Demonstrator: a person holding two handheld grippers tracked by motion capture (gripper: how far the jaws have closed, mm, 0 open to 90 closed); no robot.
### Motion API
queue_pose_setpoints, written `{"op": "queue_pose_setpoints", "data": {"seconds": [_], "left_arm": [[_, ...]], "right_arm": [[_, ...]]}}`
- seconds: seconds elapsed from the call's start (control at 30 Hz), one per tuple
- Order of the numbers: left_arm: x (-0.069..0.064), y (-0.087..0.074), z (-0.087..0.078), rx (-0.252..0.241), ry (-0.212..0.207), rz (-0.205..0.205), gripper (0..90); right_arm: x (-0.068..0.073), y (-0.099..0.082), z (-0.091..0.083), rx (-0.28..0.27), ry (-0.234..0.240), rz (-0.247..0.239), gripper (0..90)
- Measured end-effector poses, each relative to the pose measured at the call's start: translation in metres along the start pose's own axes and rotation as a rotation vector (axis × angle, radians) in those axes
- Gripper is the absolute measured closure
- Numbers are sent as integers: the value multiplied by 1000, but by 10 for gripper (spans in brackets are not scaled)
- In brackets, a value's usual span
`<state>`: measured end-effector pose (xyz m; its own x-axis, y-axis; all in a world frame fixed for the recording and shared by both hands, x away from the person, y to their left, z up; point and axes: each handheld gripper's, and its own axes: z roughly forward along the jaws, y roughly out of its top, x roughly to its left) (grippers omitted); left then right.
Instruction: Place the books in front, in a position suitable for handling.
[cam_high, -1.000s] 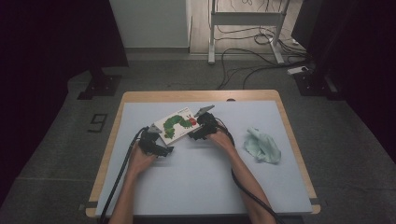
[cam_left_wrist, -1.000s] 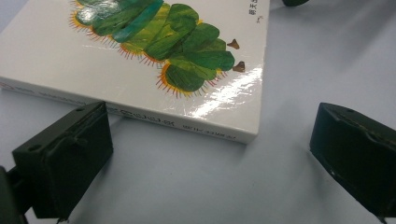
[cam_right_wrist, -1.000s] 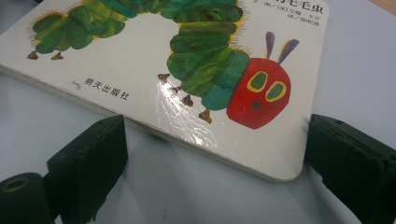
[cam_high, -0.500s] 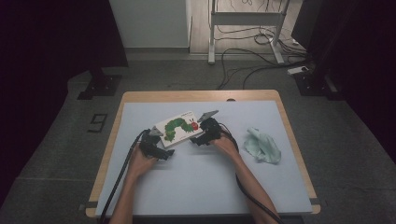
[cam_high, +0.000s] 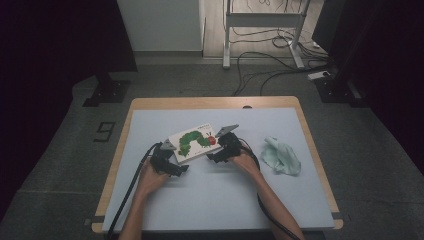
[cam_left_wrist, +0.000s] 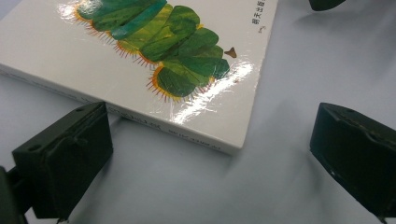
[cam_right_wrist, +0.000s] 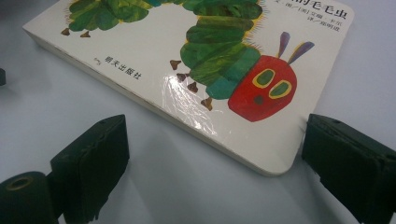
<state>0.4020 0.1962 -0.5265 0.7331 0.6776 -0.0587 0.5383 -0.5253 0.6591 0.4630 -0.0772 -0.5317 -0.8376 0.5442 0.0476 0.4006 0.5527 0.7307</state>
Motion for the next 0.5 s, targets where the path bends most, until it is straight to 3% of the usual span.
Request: {"op": "queue_pose_setpoints", "data": {"seconds": [0.5], "left_arm": [[-31,-11,-7,5,-36,46,0]], "right_arm": [[19,-22,-23,-5,12,23,68]]}}
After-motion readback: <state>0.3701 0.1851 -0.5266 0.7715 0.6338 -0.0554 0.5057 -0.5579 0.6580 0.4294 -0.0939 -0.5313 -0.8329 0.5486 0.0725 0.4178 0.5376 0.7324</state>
